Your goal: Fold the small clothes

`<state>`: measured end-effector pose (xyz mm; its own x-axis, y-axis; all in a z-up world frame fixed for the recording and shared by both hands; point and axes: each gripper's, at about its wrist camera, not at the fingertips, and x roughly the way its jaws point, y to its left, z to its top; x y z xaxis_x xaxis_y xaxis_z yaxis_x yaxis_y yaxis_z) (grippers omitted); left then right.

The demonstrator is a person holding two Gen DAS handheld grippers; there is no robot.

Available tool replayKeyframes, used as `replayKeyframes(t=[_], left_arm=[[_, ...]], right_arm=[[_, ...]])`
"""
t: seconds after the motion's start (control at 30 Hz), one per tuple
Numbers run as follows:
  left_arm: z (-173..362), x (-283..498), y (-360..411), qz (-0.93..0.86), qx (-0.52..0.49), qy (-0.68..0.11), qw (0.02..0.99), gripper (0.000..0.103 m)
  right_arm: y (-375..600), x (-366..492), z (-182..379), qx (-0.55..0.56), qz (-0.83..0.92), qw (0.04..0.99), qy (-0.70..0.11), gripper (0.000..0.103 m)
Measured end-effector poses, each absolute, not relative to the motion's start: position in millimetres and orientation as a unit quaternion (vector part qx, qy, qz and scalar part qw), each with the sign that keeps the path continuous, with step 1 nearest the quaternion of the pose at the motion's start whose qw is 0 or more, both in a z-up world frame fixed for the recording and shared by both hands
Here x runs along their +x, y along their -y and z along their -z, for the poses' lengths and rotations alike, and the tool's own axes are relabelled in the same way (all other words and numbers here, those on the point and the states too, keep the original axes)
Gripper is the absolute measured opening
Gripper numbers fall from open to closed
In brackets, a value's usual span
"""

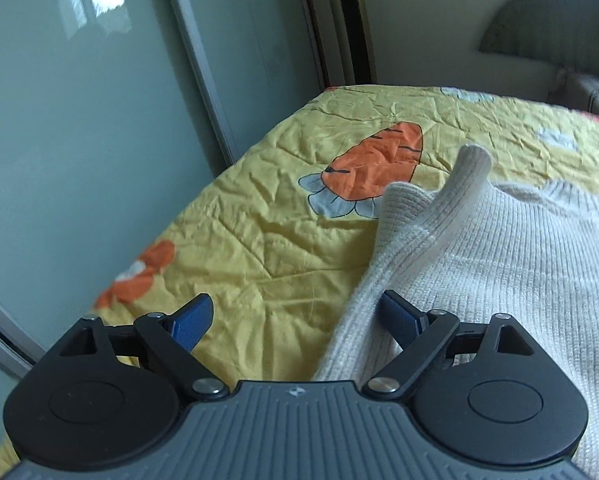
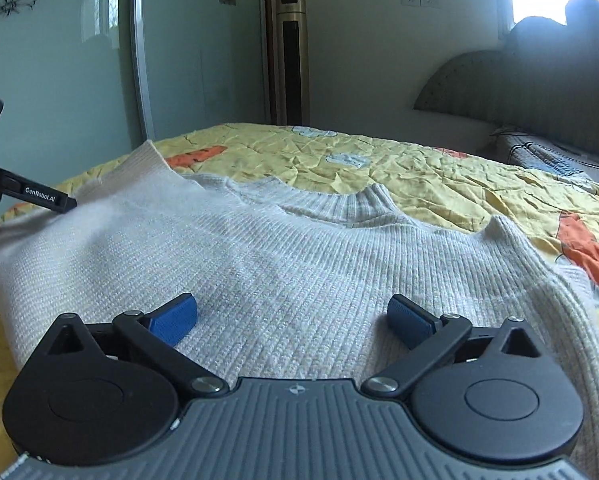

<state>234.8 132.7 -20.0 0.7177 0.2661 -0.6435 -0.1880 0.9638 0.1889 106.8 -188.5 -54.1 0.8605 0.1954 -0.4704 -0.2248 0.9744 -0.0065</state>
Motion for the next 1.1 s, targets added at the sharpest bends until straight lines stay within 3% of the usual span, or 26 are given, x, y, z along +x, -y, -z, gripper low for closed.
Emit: replayKeyframes(t=[0.4, 0.63, 0.9, 1.1], left_arm=[[39, 207, -116, -0.142, 0.101, -0.271, 0.947, 0.091], [39, 206, -131, -0.104, 0.087, -0.266, 0.954, 0.093], [47, 224, -185, -0.055, -0.108, -0.320, 0.940, 0.103], [50, 218, -178, -0.059, -0.096, -0.302, 0.947, 0.103]], right_arm=[[186, 105, 54, -0.034, -0.103, 0.965, -0.237, 0.103], [187, 99, 53, -0.037, -0.092, 0.969, -0.228, 0.102], [199, 56, 41, -0.170, 0.042, 0.972, -0.160, 0.103], [261, 72, 50, -0.034, 0.003, 0.976, -0.216, 0.103]])
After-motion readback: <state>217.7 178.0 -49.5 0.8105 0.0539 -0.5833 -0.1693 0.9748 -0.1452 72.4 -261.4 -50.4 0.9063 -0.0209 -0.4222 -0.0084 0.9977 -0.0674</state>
